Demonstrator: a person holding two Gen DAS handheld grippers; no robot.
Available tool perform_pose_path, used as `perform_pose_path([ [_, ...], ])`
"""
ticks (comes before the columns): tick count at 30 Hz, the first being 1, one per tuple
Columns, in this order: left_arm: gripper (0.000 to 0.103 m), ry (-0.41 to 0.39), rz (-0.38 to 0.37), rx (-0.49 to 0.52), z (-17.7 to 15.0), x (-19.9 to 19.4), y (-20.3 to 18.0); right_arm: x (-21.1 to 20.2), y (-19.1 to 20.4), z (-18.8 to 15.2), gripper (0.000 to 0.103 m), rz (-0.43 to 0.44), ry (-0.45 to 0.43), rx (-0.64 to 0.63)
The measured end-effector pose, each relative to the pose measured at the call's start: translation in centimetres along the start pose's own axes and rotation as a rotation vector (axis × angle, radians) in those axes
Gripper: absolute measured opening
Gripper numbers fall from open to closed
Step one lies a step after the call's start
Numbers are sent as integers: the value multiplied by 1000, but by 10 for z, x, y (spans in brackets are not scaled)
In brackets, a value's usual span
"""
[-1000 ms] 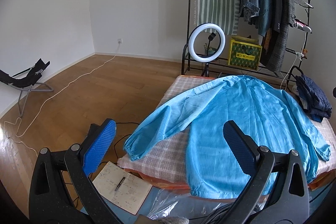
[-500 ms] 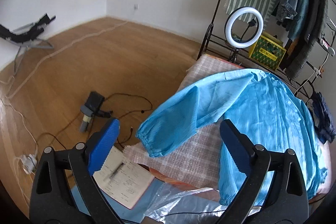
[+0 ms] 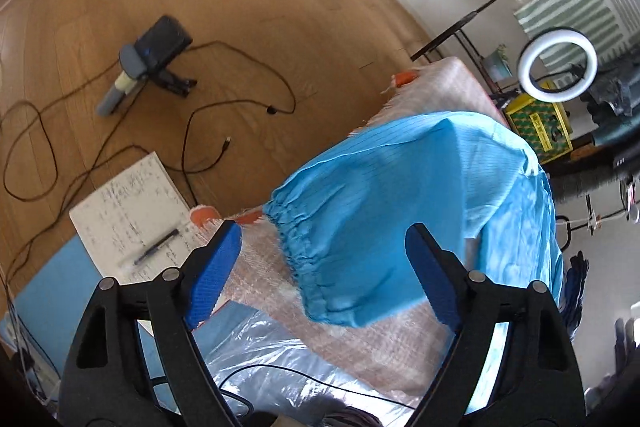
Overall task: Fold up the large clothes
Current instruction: 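Move the left gripper to the coat's elastic sleeve cuff and grasp it, then lift the cuff with the left gripper, lay the sleeve across the coat body, release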
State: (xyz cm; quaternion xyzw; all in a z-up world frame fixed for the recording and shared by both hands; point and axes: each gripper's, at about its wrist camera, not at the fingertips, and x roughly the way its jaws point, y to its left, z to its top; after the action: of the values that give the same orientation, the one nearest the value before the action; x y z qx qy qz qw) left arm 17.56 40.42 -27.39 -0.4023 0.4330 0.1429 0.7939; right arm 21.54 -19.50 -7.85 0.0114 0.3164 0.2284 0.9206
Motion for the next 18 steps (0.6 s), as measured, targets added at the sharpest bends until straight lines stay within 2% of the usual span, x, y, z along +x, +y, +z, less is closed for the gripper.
perform_pose_path([
  [8,86,62,-32,-121,8,46,23,1,-7,-8,75,3,21,12],
  [10,78,73,-41,-143,9,54,24,0,-8,-10,75,-1,25,11],
  [12,62,86,-62,-169,11,62,25,0,-9,-10,75,-6,28,10],
  [14,51,85,-81,-183,12,65,24,0,-11,-11,75,-8,29,9],
  [16,36,73,-82,-173,14,65,19,0,-12,-11,75,-13,30,6],
  [17,23,66,-85,-165,15,64,17,1,-12,-12,75,-14,31,4],
  [18,15,58,-86,-156,16,61,14,1,-12,-12,71,-14,34,3],
])
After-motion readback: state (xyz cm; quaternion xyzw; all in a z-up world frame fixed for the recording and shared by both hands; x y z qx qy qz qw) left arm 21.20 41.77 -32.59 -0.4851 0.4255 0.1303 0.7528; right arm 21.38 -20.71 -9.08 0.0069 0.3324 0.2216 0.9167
